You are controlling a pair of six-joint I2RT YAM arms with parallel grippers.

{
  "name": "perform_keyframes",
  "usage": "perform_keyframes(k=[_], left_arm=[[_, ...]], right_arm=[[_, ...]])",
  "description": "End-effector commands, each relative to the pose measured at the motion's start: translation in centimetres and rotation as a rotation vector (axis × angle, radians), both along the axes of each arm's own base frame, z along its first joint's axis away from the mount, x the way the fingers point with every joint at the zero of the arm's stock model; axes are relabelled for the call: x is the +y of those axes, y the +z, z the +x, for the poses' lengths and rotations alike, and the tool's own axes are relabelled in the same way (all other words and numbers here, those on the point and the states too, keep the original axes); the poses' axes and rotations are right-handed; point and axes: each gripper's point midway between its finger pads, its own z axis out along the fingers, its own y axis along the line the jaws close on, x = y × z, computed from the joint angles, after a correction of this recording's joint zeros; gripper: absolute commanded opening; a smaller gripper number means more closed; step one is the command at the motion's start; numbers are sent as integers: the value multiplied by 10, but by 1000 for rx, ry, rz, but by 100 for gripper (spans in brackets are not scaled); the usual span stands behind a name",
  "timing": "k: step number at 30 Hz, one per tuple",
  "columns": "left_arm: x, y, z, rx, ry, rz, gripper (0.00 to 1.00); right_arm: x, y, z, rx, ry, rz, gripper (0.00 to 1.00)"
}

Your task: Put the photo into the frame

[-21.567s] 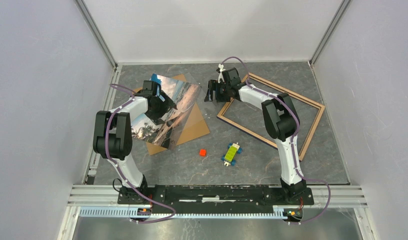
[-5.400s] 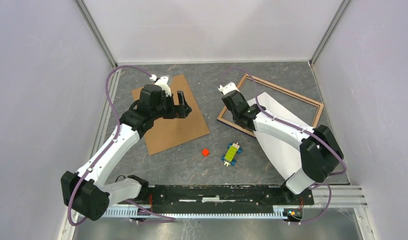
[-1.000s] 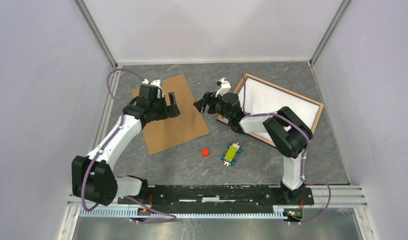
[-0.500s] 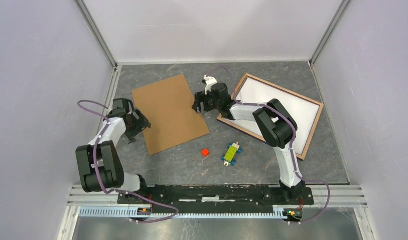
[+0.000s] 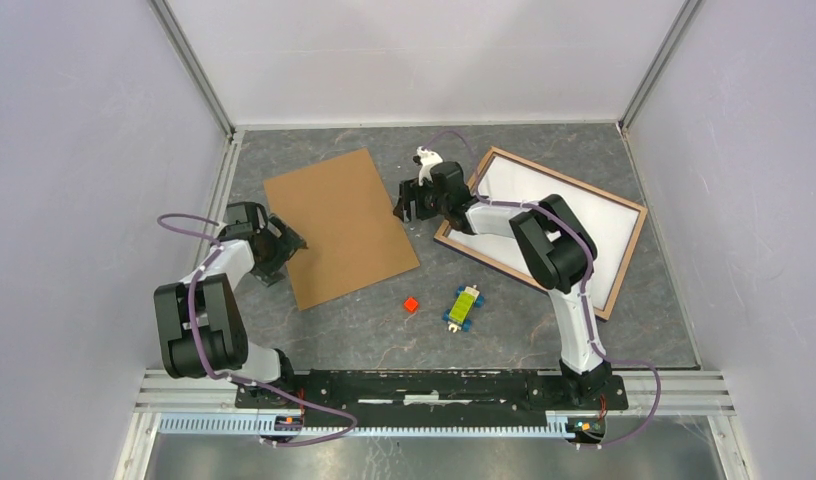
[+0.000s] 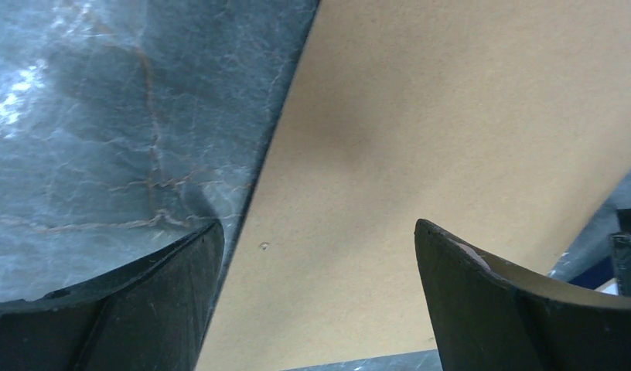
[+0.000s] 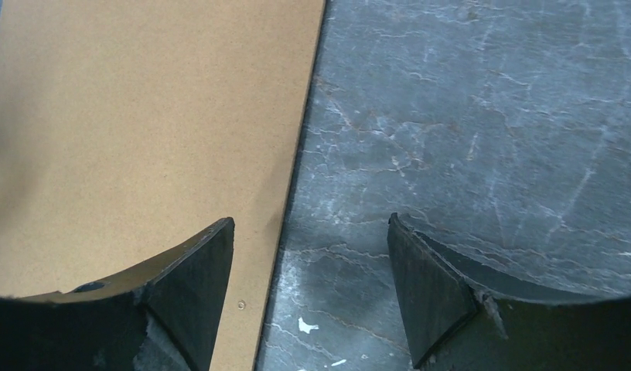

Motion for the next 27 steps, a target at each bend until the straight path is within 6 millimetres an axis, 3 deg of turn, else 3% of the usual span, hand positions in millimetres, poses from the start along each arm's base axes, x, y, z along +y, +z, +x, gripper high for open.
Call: perform_keyframes(k=[1, 5, 10, 15, 17, 21, 27], left_arm=[[-27, -21, -9, 39, 14, -164, 100], [-41, -29, -16, 55, 7, -250, 100], [-57, -37, -27, 84, 1, -348, 100], [-67, -43, -38, 122, 33, -416, 100], [-71, -40, -36, 110, 41, -446, 100], [-65, -23, -25, 63, 11, -403, 100], [-78, -7, -16, 7, -31, -430, 100]], right_arm=[[17, -18, -20, 74, 51, -7, 78], [29, -19, -34, 111, 92, 5, 77], [43, -4, -44, 184, 104, 95, 77], [64, 38, -61, 256, 155, 300, 74], [69, 67, -70, 259, 177, 392, 73], [59, 96, -83, 262, 155, 456, 72], [47, 105, -89, 240, 125, 433, 72]])
